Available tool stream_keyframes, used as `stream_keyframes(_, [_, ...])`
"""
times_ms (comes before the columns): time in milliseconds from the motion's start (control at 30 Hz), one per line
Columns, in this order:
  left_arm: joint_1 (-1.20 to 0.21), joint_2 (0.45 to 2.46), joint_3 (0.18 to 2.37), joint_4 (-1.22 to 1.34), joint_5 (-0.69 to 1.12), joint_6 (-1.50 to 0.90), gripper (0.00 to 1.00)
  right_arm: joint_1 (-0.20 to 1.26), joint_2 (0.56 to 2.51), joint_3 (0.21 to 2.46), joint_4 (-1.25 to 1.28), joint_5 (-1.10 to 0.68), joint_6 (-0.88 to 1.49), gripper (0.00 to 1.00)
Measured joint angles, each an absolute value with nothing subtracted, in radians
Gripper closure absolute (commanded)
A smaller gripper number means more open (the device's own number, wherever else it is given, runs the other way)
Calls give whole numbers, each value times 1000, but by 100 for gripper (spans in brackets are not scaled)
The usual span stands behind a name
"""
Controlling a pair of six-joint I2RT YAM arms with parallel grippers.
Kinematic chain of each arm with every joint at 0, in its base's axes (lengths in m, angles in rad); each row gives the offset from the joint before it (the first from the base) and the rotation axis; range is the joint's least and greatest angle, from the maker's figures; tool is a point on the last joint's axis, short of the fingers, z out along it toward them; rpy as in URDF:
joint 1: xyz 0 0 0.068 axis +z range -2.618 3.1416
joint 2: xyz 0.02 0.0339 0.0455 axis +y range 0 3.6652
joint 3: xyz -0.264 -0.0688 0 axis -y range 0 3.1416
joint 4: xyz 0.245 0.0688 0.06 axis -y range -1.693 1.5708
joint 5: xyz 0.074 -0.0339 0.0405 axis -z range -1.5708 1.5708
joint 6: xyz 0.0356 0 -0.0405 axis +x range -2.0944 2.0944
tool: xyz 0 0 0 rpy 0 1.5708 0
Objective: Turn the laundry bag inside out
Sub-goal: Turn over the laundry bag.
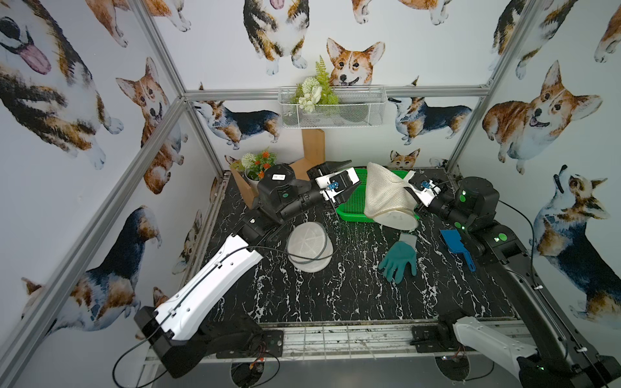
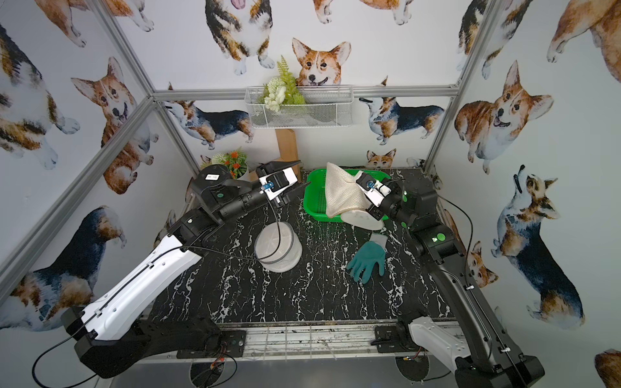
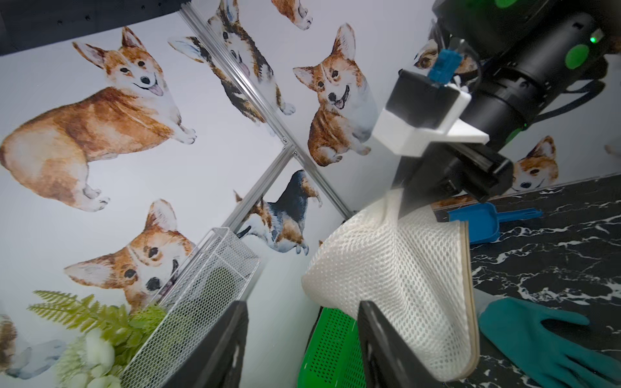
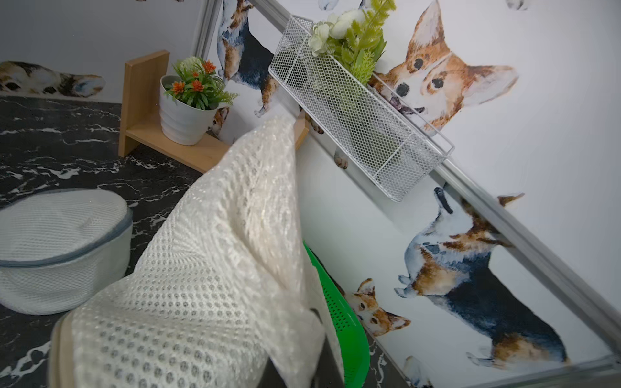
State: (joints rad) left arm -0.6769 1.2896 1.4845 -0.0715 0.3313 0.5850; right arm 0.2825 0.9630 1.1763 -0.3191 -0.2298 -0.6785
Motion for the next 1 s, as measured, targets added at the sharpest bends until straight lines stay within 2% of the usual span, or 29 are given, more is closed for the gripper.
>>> stream_keyframes(100, [-675,1343,1544,-72,310,395,29,331,935,1128,-271,-118,-788,100])
stream_keyframes(200, [-675,1368,1567,-42,244,109,29,375,937,1094,-212,-7,-874,100])
stream_keyframes(367, [-643,1385,1583,-79,148,-387,35,453,949,1037,-88,130,-963,100])
stream_keyframes(533, [-616,1444,1631,-166,179,-809,31,509,955,999,-2,198,-1009,100])
stream_keyframes(767, [-580,1551,1771,-270,303,-1050,34,549,970,978,65,237,-1039,100])
stream_keyframes(1000, [-581,1645,1838,-400,416,-1136,40,605,997,989,84,239,-1081,100])
